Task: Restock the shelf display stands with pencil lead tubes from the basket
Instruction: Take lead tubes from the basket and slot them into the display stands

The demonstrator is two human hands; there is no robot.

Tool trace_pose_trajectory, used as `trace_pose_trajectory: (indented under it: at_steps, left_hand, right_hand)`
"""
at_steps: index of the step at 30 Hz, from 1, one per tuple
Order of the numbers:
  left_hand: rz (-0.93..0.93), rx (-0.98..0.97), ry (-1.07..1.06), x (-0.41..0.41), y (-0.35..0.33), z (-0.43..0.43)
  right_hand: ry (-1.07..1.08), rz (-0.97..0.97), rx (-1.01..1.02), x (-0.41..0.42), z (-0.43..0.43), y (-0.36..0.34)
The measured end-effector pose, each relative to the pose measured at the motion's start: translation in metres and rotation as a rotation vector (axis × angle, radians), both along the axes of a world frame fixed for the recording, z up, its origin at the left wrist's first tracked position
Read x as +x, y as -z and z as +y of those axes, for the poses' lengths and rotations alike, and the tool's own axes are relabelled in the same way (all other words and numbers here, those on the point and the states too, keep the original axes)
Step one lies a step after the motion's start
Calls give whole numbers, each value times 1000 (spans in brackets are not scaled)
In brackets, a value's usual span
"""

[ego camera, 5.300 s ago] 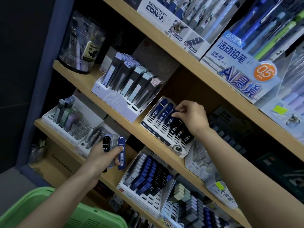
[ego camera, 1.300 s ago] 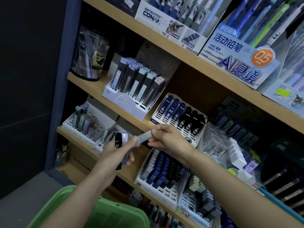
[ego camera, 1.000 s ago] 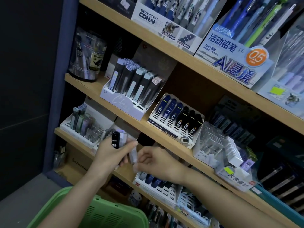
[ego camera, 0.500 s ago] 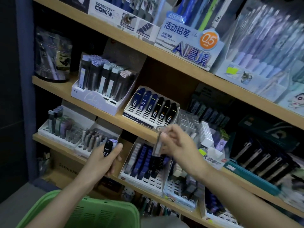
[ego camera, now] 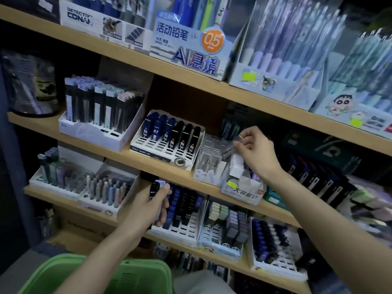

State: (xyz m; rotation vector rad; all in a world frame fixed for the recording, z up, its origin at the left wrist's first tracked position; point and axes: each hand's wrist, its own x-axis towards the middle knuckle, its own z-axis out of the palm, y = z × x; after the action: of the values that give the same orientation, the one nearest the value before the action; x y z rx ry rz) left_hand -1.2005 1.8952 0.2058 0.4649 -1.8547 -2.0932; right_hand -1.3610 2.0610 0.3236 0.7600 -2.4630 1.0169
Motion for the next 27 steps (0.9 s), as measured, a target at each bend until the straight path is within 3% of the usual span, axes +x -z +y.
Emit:
trace_pose_trajectory:
  at_steps: [14,21,27]
  left_hand:
    - [-1,2,2,-2,-16,7]
    - [0,-18,-6,-1,-22,12]
    - [56,278,-18,-5,-27,18]
  right_hand:
    - [-105,-77,459,-24,-15,-15]
    - [-12,-22,442,-24,-15,-6]
    - [69,128,557,-11,-21,-6]
